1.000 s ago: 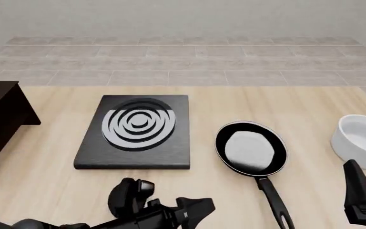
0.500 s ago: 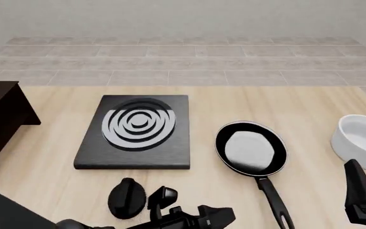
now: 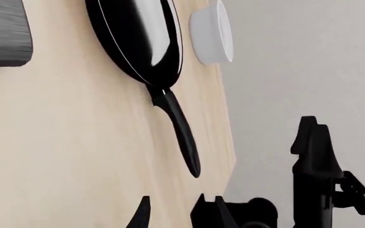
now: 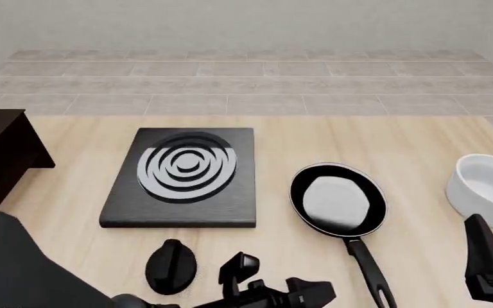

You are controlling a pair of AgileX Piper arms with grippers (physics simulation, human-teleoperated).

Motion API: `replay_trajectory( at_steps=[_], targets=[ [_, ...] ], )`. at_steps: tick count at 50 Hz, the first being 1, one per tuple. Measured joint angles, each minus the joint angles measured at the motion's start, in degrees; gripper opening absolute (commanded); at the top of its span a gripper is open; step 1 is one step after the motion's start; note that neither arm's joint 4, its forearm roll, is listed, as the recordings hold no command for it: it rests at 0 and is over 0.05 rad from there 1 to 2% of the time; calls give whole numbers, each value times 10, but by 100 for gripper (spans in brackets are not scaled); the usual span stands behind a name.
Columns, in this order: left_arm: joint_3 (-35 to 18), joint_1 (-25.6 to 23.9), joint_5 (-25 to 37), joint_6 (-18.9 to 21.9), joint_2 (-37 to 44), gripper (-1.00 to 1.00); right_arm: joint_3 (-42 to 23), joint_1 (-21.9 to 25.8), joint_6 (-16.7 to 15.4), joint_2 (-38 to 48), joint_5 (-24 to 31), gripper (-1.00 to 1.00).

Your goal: Put the frying pan on top of the cabinet.

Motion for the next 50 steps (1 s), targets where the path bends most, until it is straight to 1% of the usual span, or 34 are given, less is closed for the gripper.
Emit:
replay_trajectory(
  at_steps=[13, 27, 50],
  targets=[
    [-28, -5, 4, -8, 33, 100, 0, -2, 5, 0, -1, 100],
    [-62, -13, 33, -10, 36, 100, 0, -4, 10, 0, 0, 100],
    [-108, -21, 47, -21, 64, 100, 0, -6, 15, 1, 2, 100]
  ],
)
